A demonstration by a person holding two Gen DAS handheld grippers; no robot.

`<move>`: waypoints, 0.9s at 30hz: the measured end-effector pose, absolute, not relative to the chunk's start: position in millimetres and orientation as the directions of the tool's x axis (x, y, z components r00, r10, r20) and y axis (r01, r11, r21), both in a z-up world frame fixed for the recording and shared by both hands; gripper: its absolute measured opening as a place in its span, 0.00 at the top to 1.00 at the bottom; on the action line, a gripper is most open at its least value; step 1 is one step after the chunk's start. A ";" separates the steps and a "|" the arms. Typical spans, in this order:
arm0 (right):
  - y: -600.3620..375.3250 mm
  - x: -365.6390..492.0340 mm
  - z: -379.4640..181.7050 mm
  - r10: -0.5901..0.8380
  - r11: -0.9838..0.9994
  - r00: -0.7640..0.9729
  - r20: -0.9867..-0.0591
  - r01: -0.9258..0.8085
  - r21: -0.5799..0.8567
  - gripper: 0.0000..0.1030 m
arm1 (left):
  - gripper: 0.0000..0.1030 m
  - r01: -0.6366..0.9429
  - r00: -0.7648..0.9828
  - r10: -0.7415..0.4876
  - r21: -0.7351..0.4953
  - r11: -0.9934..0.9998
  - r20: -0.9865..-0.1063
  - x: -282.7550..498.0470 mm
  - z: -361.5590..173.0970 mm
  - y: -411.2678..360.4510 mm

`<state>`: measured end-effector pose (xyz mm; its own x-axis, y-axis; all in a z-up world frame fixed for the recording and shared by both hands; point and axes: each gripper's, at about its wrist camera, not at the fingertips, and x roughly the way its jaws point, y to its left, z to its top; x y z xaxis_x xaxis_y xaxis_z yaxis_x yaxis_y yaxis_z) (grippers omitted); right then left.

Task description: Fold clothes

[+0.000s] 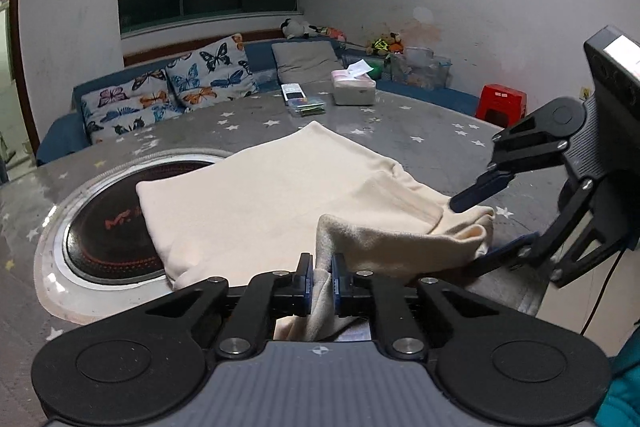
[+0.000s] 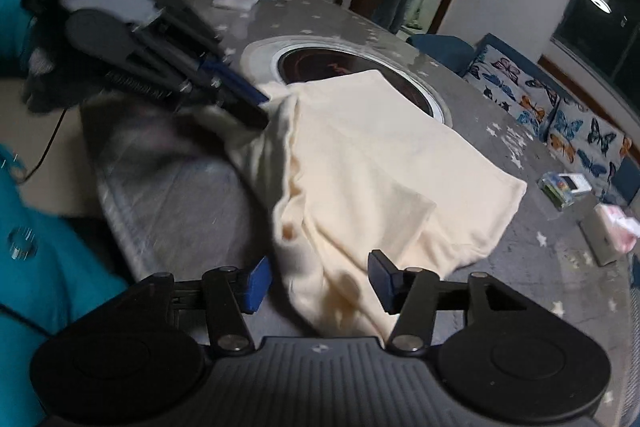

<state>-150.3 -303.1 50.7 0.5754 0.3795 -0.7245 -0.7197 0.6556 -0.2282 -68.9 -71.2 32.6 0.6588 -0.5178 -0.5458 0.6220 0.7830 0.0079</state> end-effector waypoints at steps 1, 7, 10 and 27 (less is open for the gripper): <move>-303.9 -145.1 50.3 0.390 0.665 0.563 -0.729 -0.720 -0.200 0.65 | 0.89 0.620 0.658 -0.515 0.007 0.785 -0.549 -68.1 31.8 -70.7; -313.0 -123.8 58.9 0.447 0.713 0.530 -0.721 -0.697 -0.071 0.91 | 0.68 0.621 0.680 -0.484 0.082 0.780 -0.551 -86.2 27.9 -61.8; -317.0 -119.5 68.7 0.467 0.731 0.542 -0.698 -0.681 -0.039 0.92 | 0.59 0.621 0.695 -0.467 0.130 0.773 -0.547 -95.6 24.6 -57.6; -327.3 -137.2 91.3 0.488 0.790 0.643 -0.590 -0.613 -0.015 0.94 | 0.93 0.644 0.716 -0.465 0.235 0.728 -0.521 -119.7 22.9 -51.8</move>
<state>-137.2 -327.3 91.3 0.6432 0.4885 -0.5897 -0.6134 0.7896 -0.0150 -119.7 -51.8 22.9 0.7156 -0.4653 -0.5210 0.6444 0.7276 0.2353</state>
